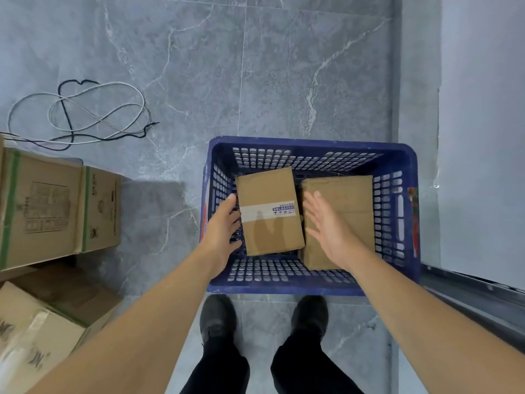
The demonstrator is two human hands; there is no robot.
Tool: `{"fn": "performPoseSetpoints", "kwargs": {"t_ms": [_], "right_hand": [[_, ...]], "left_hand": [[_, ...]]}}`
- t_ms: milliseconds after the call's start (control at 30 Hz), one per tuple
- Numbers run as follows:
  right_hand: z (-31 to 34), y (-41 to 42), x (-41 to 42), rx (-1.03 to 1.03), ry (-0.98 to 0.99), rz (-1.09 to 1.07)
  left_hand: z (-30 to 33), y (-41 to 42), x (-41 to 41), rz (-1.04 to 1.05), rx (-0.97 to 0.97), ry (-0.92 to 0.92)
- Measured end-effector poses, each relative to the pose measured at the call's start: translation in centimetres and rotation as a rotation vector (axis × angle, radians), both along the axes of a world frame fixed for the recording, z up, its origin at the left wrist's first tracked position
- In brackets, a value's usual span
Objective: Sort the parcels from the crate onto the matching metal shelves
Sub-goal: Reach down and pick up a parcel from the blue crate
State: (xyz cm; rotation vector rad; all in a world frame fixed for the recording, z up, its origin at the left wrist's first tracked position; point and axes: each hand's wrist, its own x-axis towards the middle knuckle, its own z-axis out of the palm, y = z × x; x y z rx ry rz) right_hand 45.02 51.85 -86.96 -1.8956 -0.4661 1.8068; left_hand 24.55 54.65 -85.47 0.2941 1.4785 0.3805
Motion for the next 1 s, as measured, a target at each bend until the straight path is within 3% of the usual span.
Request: {"fn": "performPoseSetpoints", "kwargs": {"t_ms": [367, 800, 1000], "right_hand": [[-8.2, 0.3, -0.9, -0.078, -0.092, 0.098], [-13.3, 0.0, -0.5, -0.136, -0.024, 0.12], [-6.4, -1.8, -1.7, 0.021, -0.138, 0.165]], "left_hand": [[-6.5, -0.2, 1.1, -0.011, -0.005, 0.067], [-10.8, -1.2, 0.8, -0.014, -0.093, 0.026], [-7.0, -1.8, 0.7, -0.003, 0.027, 0.081]]}}
